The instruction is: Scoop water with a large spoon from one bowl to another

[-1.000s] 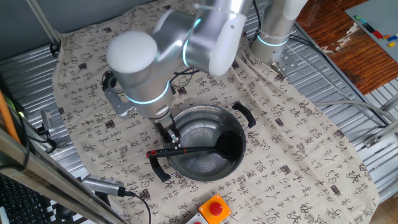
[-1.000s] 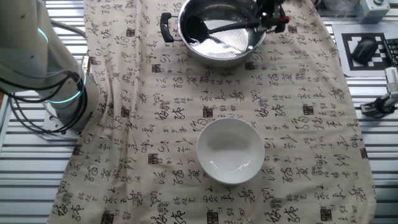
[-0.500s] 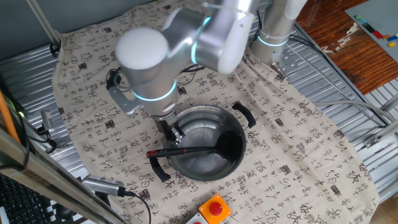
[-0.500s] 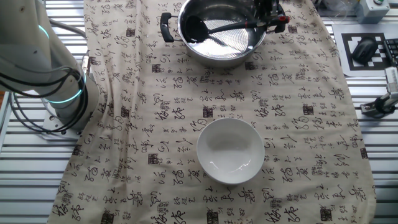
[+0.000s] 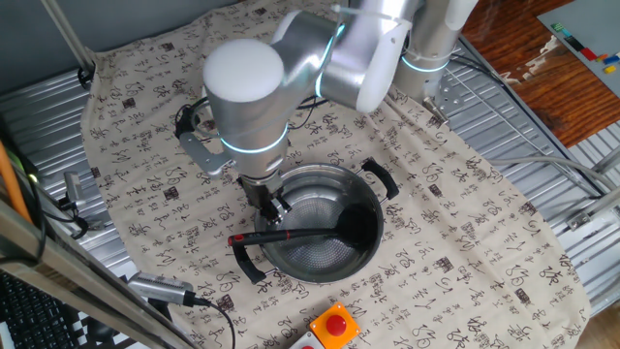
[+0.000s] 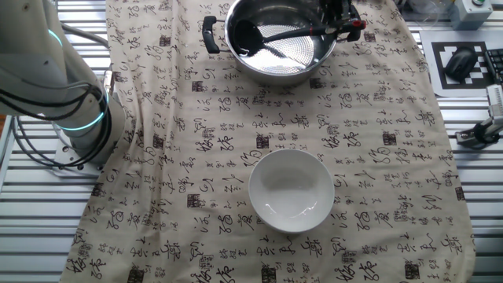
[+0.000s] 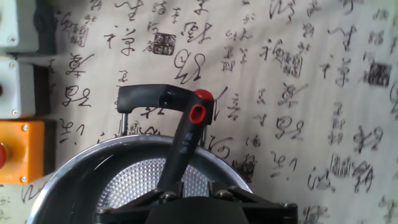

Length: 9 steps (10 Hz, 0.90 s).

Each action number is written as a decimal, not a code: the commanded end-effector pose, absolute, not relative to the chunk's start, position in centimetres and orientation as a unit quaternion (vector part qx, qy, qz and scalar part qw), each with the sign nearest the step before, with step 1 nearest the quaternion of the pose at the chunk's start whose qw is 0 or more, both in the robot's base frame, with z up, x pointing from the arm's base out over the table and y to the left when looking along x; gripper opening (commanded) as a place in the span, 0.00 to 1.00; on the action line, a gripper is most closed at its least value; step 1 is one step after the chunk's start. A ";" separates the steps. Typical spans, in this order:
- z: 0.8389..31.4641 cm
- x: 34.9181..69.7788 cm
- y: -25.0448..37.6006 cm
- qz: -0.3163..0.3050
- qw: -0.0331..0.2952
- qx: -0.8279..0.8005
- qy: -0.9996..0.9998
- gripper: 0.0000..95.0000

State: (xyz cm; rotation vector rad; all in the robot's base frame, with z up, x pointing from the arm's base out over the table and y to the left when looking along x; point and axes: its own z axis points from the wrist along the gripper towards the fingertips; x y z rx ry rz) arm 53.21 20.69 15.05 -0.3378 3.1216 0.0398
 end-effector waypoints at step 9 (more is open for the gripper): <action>13.4 55.8 23.2 0.064 0.036 0.007 0.997 0.40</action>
